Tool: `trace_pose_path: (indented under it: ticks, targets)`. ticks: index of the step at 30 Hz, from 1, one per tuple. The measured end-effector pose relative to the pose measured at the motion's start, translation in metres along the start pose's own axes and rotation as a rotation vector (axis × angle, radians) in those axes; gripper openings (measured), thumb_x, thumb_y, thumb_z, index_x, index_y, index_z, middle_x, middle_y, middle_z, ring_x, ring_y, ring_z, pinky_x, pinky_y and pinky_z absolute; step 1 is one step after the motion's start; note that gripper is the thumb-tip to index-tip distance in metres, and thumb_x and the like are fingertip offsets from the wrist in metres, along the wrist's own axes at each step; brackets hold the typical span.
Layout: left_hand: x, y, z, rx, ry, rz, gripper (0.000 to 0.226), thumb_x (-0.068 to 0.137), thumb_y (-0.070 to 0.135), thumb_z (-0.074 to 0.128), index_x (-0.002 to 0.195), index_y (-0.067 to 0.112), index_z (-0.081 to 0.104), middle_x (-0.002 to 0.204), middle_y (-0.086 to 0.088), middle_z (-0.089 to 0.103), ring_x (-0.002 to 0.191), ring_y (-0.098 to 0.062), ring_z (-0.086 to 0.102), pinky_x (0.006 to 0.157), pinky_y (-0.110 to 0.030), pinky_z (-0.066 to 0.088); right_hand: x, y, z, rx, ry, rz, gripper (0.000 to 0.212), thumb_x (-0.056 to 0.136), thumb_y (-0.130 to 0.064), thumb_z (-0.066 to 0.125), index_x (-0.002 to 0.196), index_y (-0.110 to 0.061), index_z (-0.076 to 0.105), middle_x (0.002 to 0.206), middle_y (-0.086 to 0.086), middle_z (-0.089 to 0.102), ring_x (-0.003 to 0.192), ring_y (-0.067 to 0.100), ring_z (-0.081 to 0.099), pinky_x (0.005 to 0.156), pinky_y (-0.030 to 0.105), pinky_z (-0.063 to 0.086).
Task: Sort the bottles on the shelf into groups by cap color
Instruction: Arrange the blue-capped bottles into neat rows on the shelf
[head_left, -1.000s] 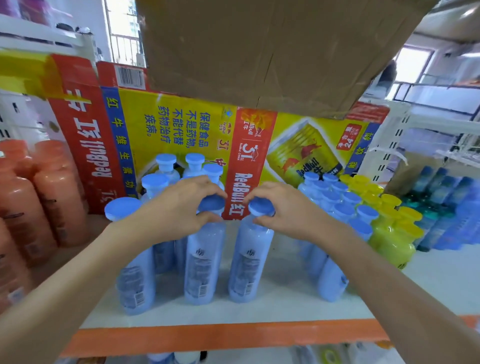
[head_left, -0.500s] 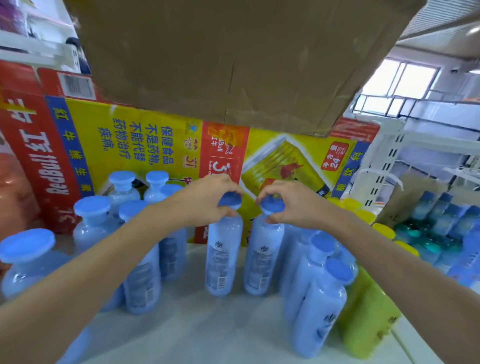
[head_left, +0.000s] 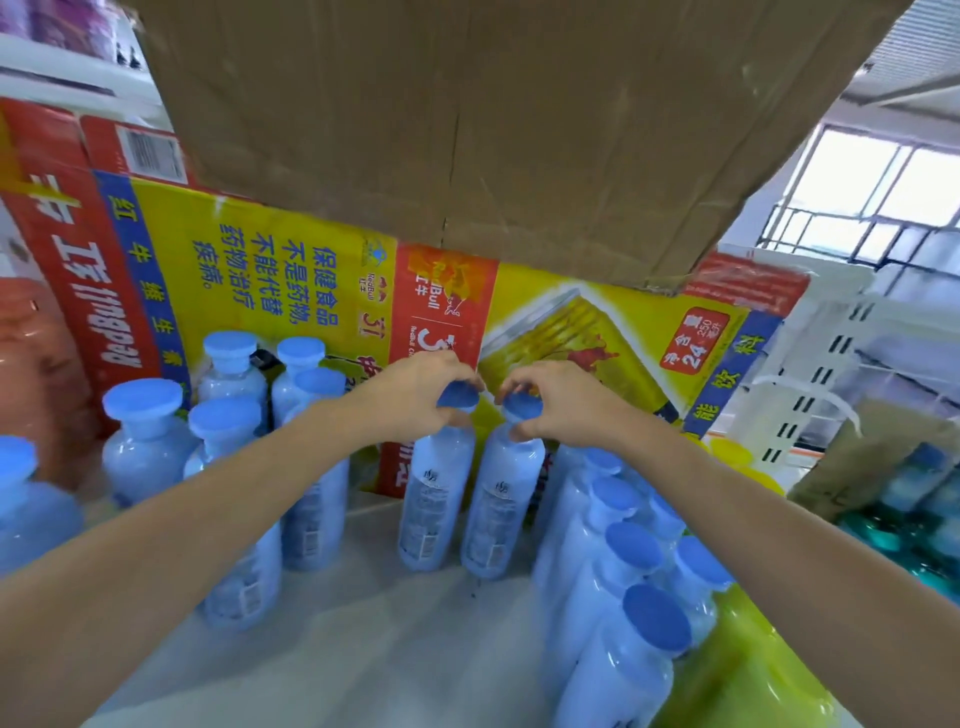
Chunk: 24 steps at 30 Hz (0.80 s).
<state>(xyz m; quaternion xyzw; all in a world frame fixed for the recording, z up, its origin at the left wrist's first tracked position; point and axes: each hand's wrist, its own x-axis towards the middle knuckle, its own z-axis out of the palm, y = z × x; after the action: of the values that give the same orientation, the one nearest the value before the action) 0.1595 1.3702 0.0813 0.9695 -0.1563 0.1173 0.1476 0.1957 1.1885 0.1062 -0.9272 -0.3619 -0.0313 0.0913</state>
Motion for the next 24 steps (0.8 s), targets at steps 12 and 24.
trace_pose_path:
  ticks: [12,24]
  targets:
    - [0.013,0.000,0.006,-0.068,-0.004,0.021,0.041,0.081,0.030,0.067,0.120,0.022,0.056,0.116,-0.002,0.054,0.108,-0.018,0.049,0.094,-0.036,0.040,0.003,0.019,0.000,0.012,0.016,-0.005,0.040,0.072,-0.029,0.076,0.108,-0.020,0.062,0.113,0.004,0.061,0.105,0.018,0.055,0.082,0.031,0.043]
    - [0.013,-0.010,0.030,-0.328,0.209,0.001,0.042,0.074,0.029,0.074,0.112,0.016,0.061,0.106,0.001,0.058,0.100,-0.017,0.054,0.079,-0.017,0.038,-0.004,0.024,0.000,-0.027,0.018,-0.043,0.045,0.079,-0.023,0.070,0.122,-0.019,0.057,0.126,0.000,0.058,0.115,0.015,0.051,0.086,0.021,0.035]
